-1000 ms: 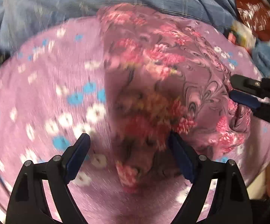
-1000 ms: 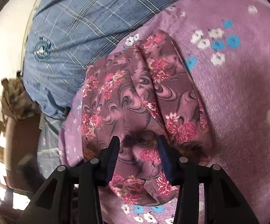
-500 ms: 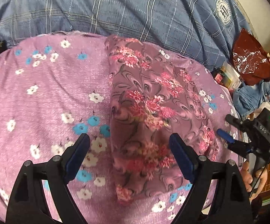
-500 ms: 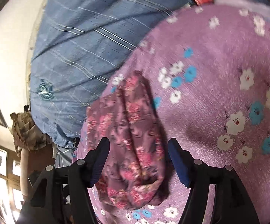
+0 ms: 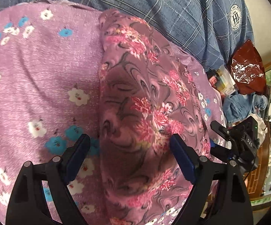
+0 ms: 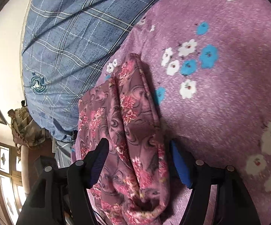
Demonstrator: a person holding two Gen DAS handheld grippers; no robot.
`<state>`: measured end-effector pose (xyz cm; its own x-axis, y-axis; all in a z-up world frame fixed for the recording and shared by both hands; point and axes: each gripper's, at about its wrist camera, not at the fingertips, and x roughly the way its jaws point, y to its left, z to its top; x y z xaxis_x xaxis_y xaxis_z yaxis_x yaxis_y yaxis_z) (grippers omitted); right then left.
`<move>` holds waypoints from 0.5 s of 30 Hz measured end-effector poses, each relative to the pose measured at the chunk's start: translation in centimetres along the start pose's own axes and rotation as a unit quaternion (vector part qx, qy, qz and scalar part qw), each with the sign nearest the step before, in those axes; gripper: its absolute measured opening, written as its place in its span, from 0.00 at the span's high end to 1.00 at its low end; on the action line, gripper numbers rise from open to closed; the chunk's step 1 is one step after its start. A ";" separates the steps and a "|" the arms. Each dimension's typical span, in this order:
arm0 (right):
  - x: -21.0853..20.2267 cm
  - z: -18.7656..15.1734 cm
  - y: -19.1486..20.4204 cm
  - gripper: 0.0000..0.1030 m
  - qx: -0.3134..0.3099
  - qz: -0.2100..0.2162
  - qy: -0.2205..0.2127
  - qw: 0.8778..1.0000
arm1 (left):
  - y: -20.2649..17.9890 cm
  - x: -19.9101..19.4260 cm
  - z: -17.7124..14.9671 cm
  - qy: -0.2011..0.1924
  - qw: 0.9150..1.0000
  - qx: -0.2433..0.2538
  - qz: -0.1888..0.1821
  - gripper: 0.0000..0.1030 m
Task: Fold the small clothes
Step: 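Grasp the folded shirt's end with the left tool while the right tool holds its side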
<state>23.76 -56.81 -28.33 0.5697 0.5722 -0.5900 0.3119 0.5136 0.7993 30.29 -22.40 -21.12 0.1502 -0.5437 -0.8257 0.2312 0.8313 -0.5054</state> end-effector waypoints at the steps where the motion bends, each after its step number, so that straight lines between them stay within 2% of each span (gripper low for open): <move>1: 0.2 0.1 0.1 0.33 -0.002 0.006 0.002 1.000 | 0.0 0.1 0.1 0.000 1.000 0.000 -0.007 0.15; 7: 1.8 0.1 1.4 0.33 -0.025 0.013 0.005 1.000 | 0.2 0.6 0.8 -0.004 0.999 -0.001 -0.036 0.15; 15: 3.7 -0.5 2.8 0.36 -0.055 0.006 0.008 0.998 | -0.1 1.2 1.1 -0.012 0.999 0.011 -0.041 0.17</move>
<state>26.41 -52.90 -28.32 0.5606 0.5881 -0.5829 0.2199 0.5730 0.7895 31.52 -23.25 -21.82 0.1527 -0.6119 -0.7760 0.2649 0.7818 -0.5644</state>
